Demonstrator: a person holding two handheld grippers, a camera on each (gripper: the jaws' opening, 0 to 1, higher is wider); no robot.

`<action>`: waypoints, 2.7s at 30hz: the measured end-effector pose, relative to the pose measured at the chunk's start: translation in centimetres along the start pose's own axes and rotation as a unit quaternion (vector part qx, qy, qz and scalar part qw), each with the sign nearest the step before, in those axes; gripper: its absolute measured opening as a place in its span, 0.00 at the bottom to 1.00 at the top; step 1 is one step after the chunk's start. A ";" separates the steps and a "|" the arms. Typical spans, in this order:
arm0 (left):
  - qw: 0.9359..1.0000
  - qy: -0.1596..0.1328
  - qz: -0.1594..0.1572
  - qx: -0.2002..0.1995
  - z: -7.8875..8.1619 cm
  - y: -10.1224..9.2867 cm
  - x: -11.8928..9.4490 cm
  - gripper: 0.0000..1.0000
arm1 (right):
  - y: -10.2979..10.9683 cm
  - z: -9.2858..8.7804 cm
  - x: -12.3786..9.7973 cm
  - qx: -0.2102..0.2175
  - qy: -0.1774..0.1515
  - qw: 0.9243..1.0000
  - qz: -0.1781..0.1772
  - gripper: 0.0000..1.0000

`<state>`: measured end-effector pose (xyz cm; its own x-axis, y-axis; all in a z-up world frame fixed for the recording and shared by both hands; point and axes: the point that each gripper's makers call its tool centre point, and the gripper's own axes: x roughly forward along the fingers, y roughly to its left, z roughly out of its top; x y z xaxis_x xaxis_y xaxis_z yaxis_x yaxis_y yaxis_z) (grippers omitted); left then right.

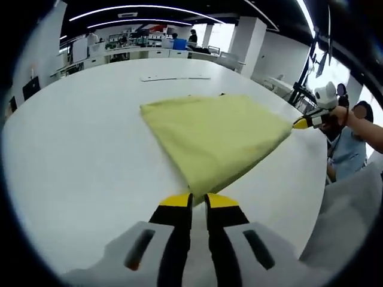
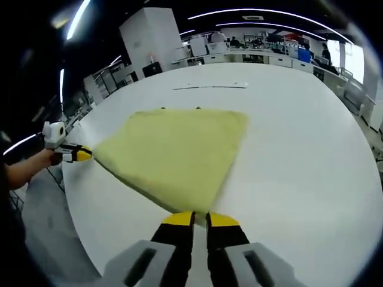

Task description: Fold the garment on the visible template until the final outline fits inside the template.

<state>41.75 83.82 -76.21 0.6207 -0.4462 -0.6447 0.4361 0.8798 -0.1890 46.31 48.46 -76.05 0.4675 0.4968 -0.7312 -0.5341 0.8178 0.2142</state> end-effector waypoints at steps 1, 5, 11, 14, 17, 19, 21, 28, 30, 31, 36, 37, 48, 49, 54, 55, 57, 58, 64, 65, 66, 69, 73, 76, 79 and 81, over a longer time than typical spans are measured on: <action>1.000 -0.001 0.003 0.000 0.0 0.1 0.0 0.02 | -0.1 0.0 0.0 -0.001 0.000 1.000 -0.001 0.02; 1.000 0.001 0.003 -0.002 0.0 0.4 0.1 0.01 | -0.1 -0.1 -0.1 0.000 0.000 1.000 -0.002 0.00; 1.000 0.003 0.005 -0.001 -0.1 0.3 0.2 0.00 | -0.2 -0.1 -0.1 0.003 -0.003 1.000 -0.004 0.00; 1.000 0.003 0.004 0.001 -0.1 0.3 0.1 0.00 | -0.2 0.0 -0.2 0.005 -0.004 1.000 -0.003 0.00; 1.000 0.005 0.005 0.006 -0.1 0.2 -0.1 0.00 | -0.2 0.0 -0.4 0.010 -0.006 1.000 -0.003 0.00; 1.000 0.003 0.005 0.004 -0.1 0.2 -0.2 0.00 | -0.2 -0.1 -0.5 0.011 -0.006 1.000 -0.003 0.00; 1.000 0.003 0.007 0.007 -0.1 0.2 -0.4 0.00 | -0.1 -0.2 -0.6 0.012 -0.007 1.000 -0.002 0.00; 1.000 0.011 0.008 0.024 -0.3 -0.1 -0.7 0.00 | 0.2 -0.6 -0.9 0.015 -0.006 1.000 0.003 0.00; 0.999 0.012 0.009 0.029 -0.3 -0.1 -0.9 0.00 | 0.3 -0.8 -1.0 0.017 -0.006 1.000 0.003 0.00; 0.999 0.013 0.008 0.029 -0.4 -0.2 -1.0 0.00 | 0.3 -0.8 -1.1 0.018 -0.006 1.000 0.003 0.00; 1.000 0.008 0.008 0.027 -0.4 -0.4 -1.5 0.00 | 0.6 -1.2 -1.4 0.021 -0.007 1.000 0.004 0.00; 1.000 0.008 0.008 0.028 -0.4 -0.4 -1.6 0.00 | 0.7 -1.2 -1.5 0.020 -0.007 1.000 0.004 0.00; 1.000 0.003 0.010 0.020 -0.6 -0.6 -2.1 0.00 | 0.3 -0.9 -2.2 0.035 -0.026 0.999 -0.015 0.00; 1.000 0.001 0.009 0.019 -0.5 -0.7 -2.1 0.03 | 0.2 -0.8 -2.3 0.036 -0.028 0.999 -0.015 0.00; 1.000 -0.009 0.002 0.005 0.1 -1.3 -2.5 0.16 | 0.5 -0.1 -2.5 0.036 -0.043 0.998 -0.012 0.16; 1.000 -0.012 0.003 0.005 0.2 -1.4 -2.5 0.19 | 0.6 0.1 -2.5 0.035 -0.046 0.998 -0.012 0.21; 1.000 -0.023 0.005 0.002 0.7 -1.5 -2.7 0.29 | 0.9 0.4 -2.6 0.034 -0.051 0.998 -0.010 0.30; 1.000 -0.029 0.005 -0.002 1.0 -1.6 -2.8 0.33 | 1.1 0.6 -2.6 0.032 -0.053 0.998 -0.009 0.35; 0.998 -0.064 0.014 -0.018 2.7 -1.7 -3.7 0.53 | 2.2 1.6 -3.1 0.009 -0.059 0.998 -0.001 0.54; 0.998 -0.064 0.014 -0.020 2.8 -1.8 -3.8 0.57 | 2.4 1.8 -3.2 0.005 -0.060 0.998 0.000 0.57; 0.998 -0.065 0.015 -0.021 3.0 -1.9 -4.0 0.60 | 2.6 1.9 -3.4 0.001 -0.061 0.998 0.001 0.60; 0.997 -0.068 0.023 -0.016 3.5 -2.3 -4.7 0.71 | 3.6 2.7 -4.1 -0.012 -0.068 0.998 0.008 0.71; 0.997 -0.069 0.030 -0.009 3.9 -2.9 -5.9 0.80 | 5.0 3.2 -5.1 -0.026 -0.071 0.997 0.015 0.83; 0.998 -0.061 0.029 0.000 4.0 -3.5 -6.7 0.83 | 6.0 3.3 -5.9 -0.040 -0.067 0.997 0.022 0.86; 0.998 -0.057 0.035 0.004 4.0 -3.8 -7.6 0.88 | 6.6 3.4 -6.7 -0.050 -0.065 0.996 0.019 0.90; 0.998 -0.056 0.036 0.004 4.0 -4.1 -8.3 0.91 | 7.1 3.7 -7.5 -0.058 -0.073 0.996 0.017 0.93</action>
<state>37.43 83.28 -67.11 0.7198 -0.3970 -0.5694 0.3917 0.9095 -0.1390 41.59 51.64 -66.65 0.5394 0.5680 -0.6216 -0.6259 0.7643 0.1552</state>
